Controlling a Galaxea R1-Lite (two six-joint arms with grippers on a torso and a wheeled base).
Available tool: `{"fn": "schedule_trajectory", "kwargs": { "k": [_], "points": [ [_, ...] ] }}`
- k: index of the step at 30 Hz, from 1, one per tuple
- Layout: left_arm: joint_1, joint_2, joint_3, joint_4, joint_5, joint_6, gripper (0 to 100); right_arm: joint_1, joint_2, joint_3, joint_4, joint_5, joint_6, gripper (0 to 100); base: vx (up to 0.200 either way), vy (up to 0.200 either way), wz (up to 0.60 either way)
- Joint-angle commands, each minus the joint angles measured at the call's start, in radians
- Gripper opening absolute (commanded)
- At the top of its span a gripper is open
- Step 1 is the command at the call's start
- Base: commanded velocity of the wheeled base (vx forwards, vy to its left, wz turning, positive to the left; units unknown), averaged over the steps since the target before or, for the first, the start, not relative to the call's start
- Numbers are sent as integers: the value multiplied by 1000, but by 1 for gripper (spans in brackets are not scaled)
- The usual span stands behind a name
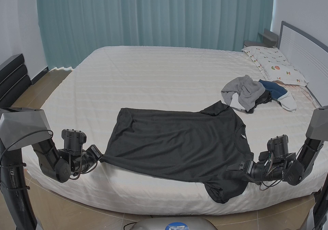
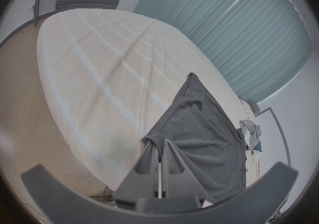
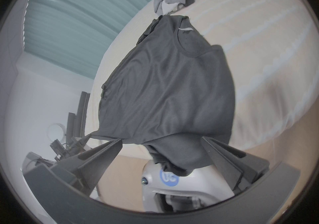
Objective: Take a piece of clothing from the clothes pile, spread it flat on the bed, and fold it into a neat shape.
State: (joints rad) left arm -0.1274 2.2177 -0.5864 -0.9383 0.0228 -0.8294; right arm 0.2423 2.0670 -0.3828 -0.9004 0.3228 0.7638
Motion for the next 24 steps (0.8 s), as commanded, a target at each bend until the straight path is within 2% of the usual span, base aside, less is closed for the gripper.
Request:
{"fn": "schedule_trajectory", "kwargs": {
  "k": [1,7,10,16,24],
  "points": [
    [0,5,2,0,0,-1,0,112,5,-8,-37,-8,43,100,0,0,0],
    [0,7,0,0,0,-1,0,144,91,8,-161,-18,45,100,0,0,0],
    [0,7,0,-2,0,-1,0,173,114,4,-175,-37,40,100,0,0,0],
    [0,7,2,0,0,-1,0,256,171,-21,-175,-152,11,100,0,0,0],
    [-1,16,-1,-2,0,-1,0,270,182,-8,-175,-156,-20,100,0,0,0]
  ]
}}
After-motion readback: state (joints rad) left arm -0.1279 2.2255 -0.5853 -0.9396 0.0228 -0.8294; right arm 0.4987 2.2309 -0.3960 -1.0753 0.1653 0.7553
